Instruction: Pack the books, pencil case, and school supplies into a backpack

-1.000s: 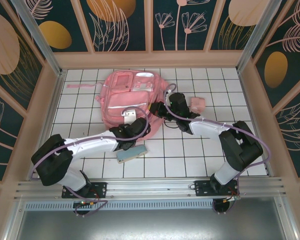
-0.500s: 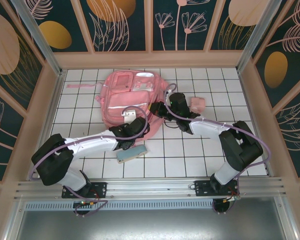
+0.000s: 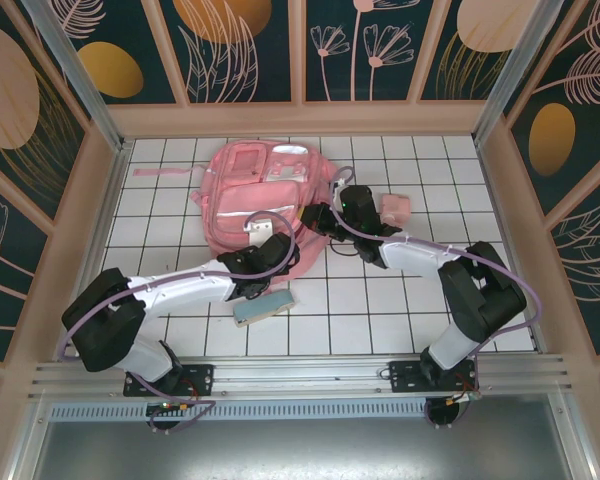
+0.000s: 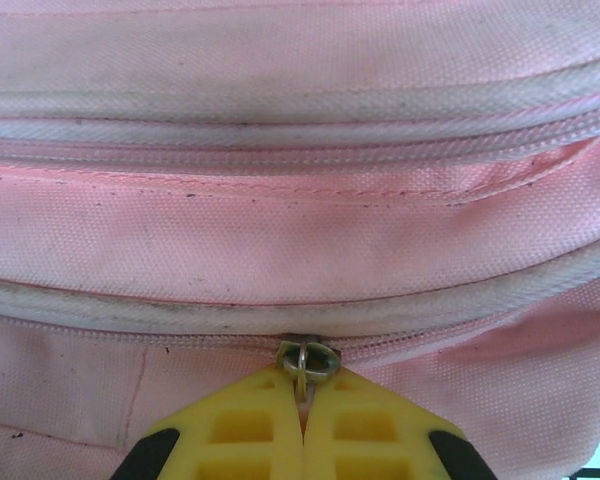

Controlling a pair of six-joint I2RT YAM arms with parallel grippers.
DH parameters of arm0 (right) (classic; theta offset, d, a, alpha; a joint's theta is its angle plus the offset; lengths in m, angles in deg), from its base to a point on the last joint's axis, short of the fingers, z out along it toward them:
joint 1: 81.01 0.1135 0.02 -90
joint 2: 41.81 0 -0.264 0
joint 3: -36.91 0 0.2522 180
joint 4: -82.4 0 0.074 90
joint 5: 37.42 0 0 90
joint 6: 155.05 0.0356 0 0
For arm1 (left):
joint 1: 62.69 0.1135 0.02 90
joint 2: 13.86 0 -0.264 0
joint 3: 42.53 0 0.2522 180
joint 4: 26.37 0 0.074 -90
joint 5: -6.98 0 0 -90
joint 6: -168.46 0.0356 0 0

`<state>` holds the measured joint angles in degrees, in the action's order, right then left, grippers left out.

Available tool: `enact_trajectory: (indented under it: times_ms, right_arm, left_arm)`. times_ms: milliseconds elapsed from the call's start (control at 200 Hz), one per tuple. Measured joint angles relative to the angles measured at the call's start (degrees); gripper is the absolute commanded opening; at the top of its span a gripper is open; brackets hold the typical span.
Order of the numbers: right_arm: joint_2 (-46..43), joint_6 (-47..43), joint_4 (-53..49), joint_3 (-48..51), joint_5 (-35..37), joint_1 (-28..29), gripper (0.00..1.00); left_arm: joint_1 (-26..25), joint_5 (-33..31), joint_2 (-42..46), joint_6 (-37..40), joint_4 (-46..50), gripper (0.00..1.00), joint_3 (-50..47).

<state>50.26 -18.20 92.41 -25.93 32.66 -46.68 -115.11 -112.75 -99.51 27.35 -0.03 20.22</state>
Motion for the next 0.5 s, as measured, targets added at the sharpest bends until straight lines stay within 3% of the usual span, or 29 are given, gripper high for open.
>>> enact_trajectory:
  times_ms: [360,500]
  right_arm:
    - [-0.8,0.0,0.4,1.6,-4.0,-2.6,0.00]
    - [-1.8,0.0,0.3,2.1,-3.7,-5.5,0.00]
  left_arm:
    - [5.2,6.0,7.2,1.4,-3.9,0.00,-5.8]
    - [10.9,3.4,10.9,2.0,-0.8,0.00,-9.5]
